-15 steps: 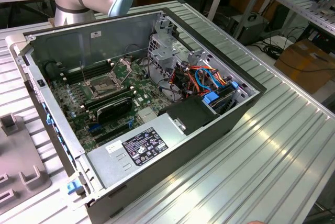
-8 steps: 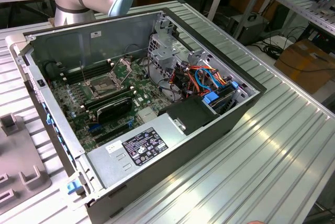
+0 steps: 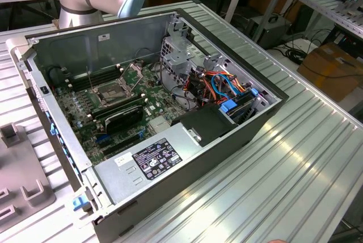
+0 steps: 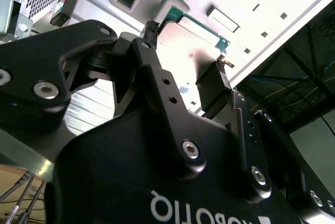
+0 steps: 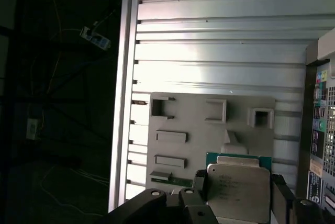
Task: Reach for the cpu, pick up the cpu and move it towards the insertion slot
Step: 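Pick up the cpu and move it towards the insertion slot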
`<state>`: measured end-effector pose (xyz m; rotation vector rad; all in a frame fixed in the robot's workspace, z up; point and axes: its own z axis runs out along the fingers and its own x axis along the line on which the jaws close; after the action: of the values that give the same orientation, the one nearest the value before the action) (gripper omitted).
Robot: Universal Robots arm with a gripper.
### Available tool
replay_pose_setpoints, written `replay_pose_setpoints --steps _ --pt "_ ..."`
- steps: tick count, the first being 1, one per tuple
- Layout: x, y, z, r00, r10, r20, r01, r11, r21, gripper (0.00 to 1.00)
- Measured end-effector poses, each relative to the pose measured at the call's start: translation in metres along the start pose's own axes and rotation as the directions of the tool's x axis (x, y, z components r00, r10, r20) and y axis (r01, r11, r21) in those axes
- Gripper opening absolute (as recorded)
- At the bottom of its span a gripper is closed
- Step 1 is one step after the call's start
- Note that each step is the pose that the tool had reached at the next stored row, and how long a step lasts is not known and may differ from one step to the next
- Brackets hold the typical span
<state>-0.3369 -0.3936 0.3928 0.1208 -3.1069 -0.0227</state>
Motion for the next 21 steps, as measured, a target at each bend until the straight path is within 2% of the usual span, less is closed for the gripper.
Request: replay_pose_setpoints --steps 3,10,12,15,19,21 --pt "-0.0095 -0.0007 -0.0003 1.0 0.0 0.0 0.0 1.0 0.0 0.55" --pt "-0.0239 -0.0018 -0.0008 1.0 0.0 -0.0001 0.0 1.0 0.0 0.55" --pt "-0.0335 -0.0025 -0.0011 1.0 0.0 -0.0001 0.0 1.0 0.0 0.55" --pt "-0.0555 -0.0025 -0.0018 1.0 0.0 -0.0001 0.0 1.0 0.0 0.55" --pt "-0.0682 -0.0015 -0.0021 1.0 0.0 0.0 0.0 1.0 0.0 0.55" --pt "-0.0716 -0.0012 -0.0023 1.0 0.0 0.0 0.0 1.0 0.0 0.55"
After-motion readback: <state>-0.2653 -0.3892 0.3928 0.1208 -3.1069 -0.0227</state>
